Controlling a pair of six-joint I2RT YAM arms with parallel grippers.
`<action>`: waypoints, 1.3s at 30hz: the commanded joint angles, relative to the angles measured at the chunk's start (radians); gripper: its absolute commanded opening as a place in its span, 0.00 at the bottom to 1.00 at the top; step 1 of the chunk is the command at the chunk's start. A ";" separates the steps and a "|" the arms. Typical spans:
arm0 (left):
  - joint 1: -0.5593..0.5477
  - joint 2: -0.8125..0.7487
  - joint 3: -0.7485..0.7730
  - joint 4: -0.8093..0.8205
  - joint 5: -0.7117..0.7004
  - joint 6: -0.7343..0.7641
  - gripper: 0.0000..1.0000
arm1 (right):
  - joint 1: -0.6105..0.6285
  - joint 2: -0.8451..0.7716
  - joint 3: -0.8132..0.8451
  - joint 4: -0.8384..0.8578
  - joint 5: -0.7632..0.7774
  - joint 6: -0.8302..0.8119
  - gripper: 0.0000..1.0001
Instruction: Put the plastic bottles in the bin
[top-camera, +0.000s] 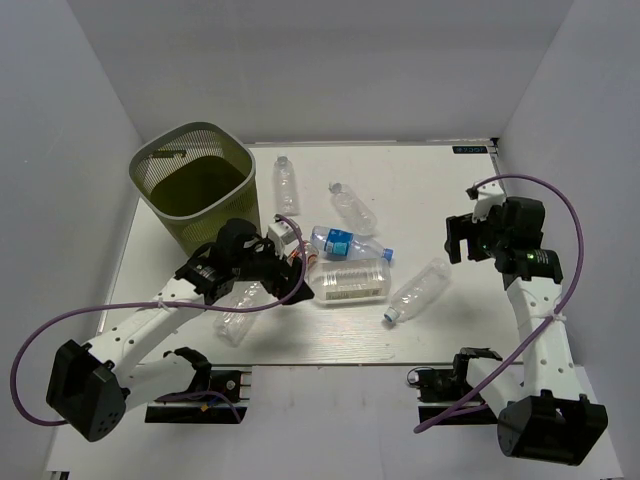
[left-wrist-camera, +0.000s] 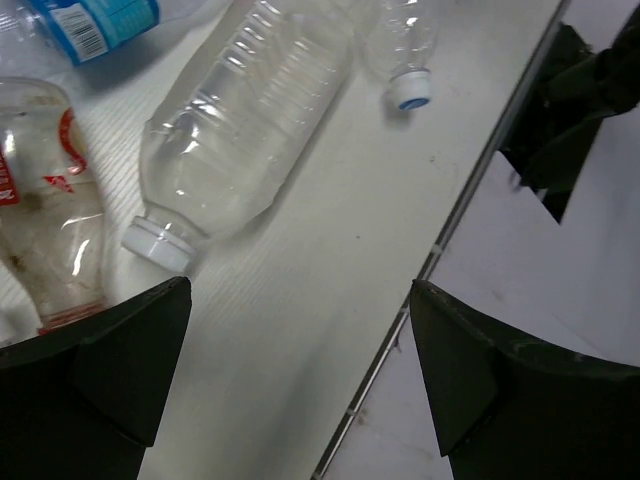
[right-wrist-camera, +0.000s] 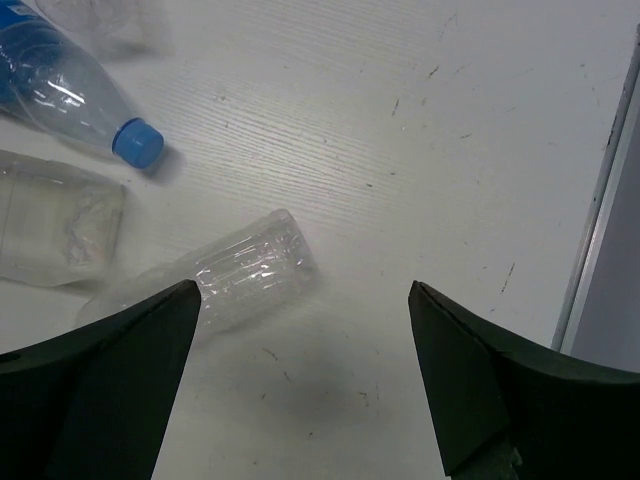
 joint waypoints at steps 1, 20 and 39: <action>-0.016 -0.004 0.032 -0.023 -0.166 0.013 1.00 | -0.006 -0.004 0.027 -0.031 -0.034 -0.062 0.90; -0.053 0.165 0.129 -0.295 -0.643 -0.087 0.90 | -0.004 0.033 0.030 -0.206 -0.142 -0.328 0.06; -0.148 0.281 0.180 -0.537 -1.077 -0.298 0.95 | -0.003 0.056 -0.053 -0.145 -0.239 -0.313 0.82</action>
